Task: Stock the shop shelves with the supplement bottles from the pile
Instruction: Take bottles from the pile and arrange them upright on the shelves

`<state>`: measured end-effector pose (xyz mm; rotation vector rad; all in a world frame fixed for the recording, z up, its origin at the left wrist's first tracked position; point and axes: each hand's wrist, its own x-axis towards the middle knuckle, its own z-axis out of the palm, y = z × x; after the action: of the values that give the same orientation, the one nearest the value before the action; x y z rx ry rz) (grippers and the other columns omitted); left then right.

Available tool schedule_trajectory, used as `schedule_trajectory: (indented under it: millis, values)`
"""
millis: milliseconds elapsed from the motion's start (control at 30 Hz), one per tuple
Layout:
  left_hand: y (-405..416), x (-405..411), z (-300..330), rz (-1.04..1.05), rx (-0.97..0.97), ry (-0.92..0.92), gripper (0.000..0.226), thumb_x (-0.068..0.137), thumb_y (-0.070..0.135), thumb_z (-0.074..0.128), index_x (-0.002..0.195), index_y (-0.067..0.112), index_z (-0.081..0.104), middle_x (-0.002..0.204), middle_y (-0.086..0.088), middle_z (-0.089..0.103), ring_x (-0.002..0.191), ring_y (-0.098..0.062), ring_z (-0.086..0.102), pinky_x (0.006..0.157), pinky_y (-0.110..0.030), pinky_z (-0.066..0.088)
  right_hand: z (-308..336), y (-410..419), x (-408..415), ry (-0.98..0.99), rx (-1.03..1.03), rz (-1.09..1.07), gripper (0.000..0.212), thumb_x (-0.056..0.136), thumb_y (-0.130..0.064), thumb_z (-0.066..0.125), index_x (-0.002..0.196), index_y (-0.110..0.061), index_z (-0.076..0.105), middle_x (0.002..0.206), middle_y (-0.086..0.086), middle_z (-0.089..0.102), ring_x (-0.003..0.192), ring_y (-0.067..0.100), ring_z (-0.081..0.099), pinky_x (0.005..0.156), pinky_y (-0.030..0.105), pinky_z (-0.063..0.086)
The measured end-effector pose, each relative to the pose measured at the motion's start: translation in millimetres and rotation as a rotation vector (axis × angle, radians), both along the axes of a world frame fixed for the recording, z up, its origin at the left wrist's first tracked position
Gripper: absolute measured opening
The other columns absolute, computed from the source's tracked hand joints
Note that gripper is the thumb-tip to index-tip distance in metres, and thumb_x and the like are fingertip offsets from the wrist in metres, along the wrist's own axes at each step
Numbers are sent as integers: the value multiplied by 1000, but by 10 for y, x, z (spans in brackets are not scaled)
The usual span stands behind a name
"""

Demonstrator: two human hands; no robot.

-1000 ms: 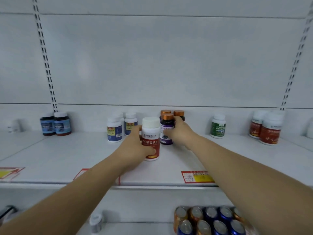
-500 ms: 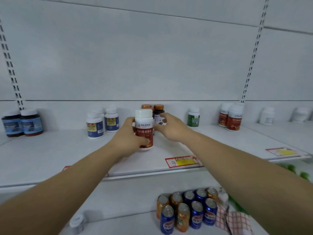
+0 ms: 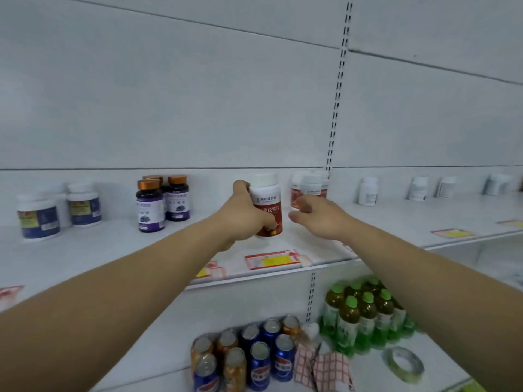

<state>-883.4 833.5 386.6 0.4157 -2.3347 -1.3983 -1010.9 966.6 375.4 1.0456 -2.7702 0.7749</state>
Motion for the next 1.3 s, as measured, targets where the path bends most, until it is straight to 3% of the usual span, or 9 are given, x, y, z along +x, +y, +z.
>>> schedule_trajectory:
  millis: [67,167,333,433,533,667,767,900,1300]
  values:
    - [273,-319,-17,2,-33,-5,72,72,5,76,125,19,28,109,-2,51,102,-25,55,88,-39,51,0,319,-369,21,56,15,45,94,-41,53,132,-17,51,137,4,52,123,23,49,94,29,36]
    - [673,-797,-55,32,-51,6,73,73,7,77,127,18,29,109,0,50,100,-21,54,79,-31,44,-15,732,-983,1,174,12,58,94,-50,49,141,-18,41,148,4,41,133,23,41,103,30,32]
    - [1140,-1404,-165,59,-71,-29,85,75,3,74,139,21,21,123,-1,50,102,-17,50,88,-33,43,-121,1089,-1693,-53,380,14,74,88,-69,36,148,-27,30,156,6,26,141,28,29,115,41,24]
    - [1248,-1600,-204,95,-208,-8,106,76,3,73,146,33,0,118,0,52,101,-16,53,87,-31,44,-222,1095,-1881,-30,479,63,87,78,-82,24,150,-34,23,158,8,20,142,31,25,114,50,20]
    - [1244,-1723,-203,136,-402,4,102,74,9,76,146,34,9,119,-1,52,99,-14,54,83,-26,42,-300,1093,-1955,-21,468,81,80,83,-79,23,150,-36,20,159,6,16,144,31,19,114,53,14]
    - [1109,-1870,-205,336,-742,-16,99,69,34,81,146,32,19,146,-8,24,135,-26,24,109,-40,28,-334,1101,-2023,-3,458,103,77,85,-77,23,150,-35,21,159,6,16,144,31,18,114,54,13]
    - [1006,-2021,-219,430,-854,-60,101,68,45,78,147,29,17,154,-8,9,143,-27,4,116,-45,14,-347,1100,-2038,7,458,109,78,86,-76,23,150,-33,21,159,6,17,144,32,17,114,55,13]
    - [889,-2176,-249,465,-862,-60,102,68,45,78,147,28,17,155,-9,7,144,-28,-3,116,-50,15,-355,1097,-2057,9,455,121,77,86,-75,24,150,-32,23,157,7,19,143,33,17,113,55,13]
    - [863,-2343,-350,517,-819,-27,94,78,34,73,149,23,12,156,-9,0,144,-27,-15,115,-42,15,-340,1101,-2040,8,457,120,77,86,-74,24,150,-30,23,157,7,20,143,33,17,112,55,14]
